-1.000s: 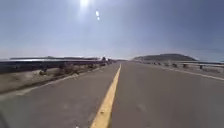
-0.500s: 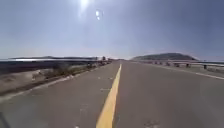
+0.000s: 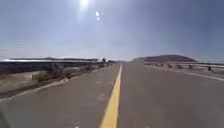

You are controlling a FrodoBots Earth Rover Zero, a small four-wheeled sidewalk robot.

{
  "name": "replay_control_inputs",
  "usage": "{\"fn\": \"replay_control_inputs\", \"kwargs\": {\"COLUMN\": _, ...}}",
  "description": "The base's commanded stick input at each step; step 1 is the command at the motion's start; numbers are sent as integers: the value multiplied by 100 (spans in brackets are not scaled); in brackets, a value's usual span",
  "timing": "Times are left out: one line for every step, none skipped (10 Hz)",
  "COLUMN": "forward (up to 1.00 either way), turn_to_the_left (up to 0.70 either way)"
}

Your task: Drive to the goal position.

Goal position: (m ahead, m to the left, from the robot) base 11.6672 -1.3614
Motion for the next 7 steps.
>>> {"fn": "replay_control_inputs", "kwargs": {"forward": 85, "turn_to_the_left": 0}}
{"fn": "replay_control_inputs", "kwargs": {"forward": 85, "turn_to_the_left": 0}}
{"fn": "replay_control_inputs", "kwargs": {"forward": 85, "turn_to_the_left": 0}}
{"fn": "replay_control_inputs", "kwargs": {"forward": 85, "turn_to_the_left": 0}}
{"fn": "replay_control_inputs", "kwargs": {"forward": 85, "turn_to_the_left": 0}}
{"fn": "replay_control_inputs", "kwargs": {"forward": 85, "turn_to_the_left": 0}}
{"fn": "replay_control_inputs", "kwargs": {"forward": 85, "turn_to_the_left": 0}}
